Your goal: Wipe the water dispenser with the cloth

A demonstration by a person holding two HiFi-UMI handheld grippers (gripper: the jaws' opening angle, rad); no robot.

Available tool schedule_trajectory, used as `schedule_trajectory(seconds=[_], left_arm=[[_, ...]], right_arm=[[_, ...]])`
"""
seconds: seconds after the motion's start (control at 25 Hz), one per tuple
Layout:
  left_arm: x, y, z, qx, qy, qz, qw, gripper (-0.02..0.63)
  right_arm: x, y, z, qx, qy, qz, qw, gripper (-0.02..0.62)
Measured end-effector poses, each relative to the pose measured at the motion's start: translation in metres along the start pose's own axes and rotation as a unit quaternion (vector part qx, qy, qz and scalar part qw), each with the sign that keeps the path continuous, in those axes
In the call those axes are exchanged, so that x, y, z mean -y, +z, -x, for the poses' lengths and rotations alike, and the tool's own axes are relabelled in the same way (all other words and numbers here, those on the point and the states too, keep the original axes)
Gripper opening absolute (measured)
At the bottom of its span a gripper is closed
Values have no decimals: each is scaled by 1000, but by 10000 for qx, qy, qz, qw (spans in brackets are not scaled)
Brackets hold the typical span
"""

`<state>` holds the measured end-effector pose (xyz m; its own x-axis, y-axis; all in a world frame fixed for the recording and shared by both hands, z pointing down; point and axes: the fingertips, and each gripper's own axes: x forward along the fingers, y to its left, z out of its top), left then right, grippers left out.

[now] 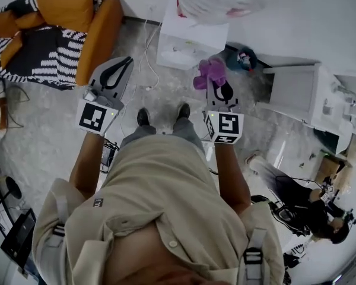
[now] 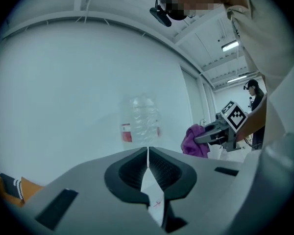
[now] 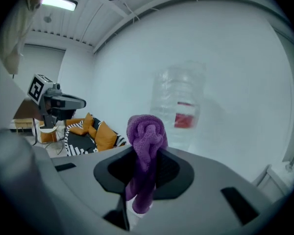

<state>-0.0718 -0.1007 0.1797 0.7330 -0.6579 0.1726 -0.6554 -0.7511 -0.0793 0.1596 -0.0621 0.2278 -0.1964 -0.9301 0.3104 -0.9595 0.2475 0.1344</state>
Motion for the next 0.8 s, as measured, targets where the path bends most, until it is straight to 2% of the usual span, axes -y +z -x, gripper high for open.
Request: schedule_trajectory(seconds=[0.16, 0.36, 0.56, 0.8], left_arm=[[15, 34, 14, 128, -154, -144, 9997, 26], [26, 65, 29, 287, -284, -303, 9987, 26], [32, 79, 42, 383, -364, -331, 9981, 26], [32, 80, 47, 395, -405, -307, 9979, 26]], right_arm=[[10, 49, 35, 416, -175, -3, 9990, 87], [11, 89, 67, 741, -205, 22, 9970, 74], [2, 112, 83, 917, -170, 3, 9956, 74], [-7, 121, 85, 962, -141, 4, 9953, 74]])
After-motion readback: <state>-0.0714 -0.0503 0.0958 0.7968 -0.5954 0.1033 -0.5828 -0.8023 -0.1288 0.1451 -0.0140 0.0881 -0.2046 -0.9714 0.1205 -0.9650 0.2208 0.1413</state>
